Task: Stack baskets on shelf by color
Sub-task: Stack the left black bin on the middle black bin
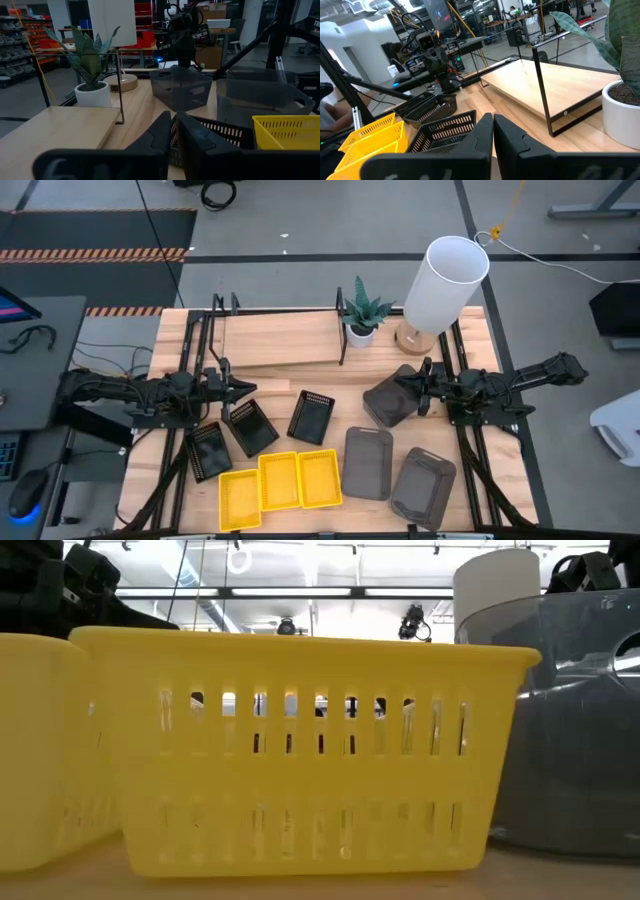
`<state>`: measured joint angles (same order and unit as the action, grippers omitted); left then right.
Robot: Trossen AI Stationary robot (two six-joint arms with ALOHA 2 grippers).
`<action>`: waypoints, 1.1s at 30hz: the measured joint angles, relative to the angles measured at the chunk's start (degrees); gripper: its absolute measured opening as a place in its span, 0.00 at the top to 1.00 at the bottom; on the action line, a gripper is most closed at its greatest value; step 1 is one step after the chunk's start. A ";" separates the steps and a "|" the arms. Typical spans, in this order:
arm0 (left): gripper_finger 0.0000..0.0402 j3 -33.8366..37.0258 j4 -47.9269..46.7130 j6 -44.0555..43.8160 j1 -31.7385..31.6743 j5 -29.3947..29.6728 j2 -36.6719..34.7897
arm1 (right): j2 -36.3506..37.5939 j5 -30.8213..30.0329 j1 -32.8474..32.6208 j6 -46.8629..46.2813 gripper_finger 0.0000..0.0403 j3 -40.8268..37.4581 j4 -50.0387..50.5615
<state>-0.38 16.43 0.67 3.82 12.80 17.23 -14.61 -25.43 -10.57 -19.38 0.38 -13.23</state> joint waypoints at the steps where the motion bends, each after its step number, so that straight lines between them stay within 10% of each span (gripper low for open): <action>1: 0.90 -0.02 0.00 0.00 0.00 0.00 0.00 | 0.00 0.00 0.00 0.00 0.95 0.00 -0.02; 33: 0.93 -0.01 -0.01 -4.77 0.02 -0.48 0.00 | 0.00 0.00 -0.02 0.00 0.95 -0.02 -0.02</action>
<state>-0.40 16.42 -4.11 3.84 12.32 17.23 -14.61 -25.43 -10.58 -19.38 0.37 -13.25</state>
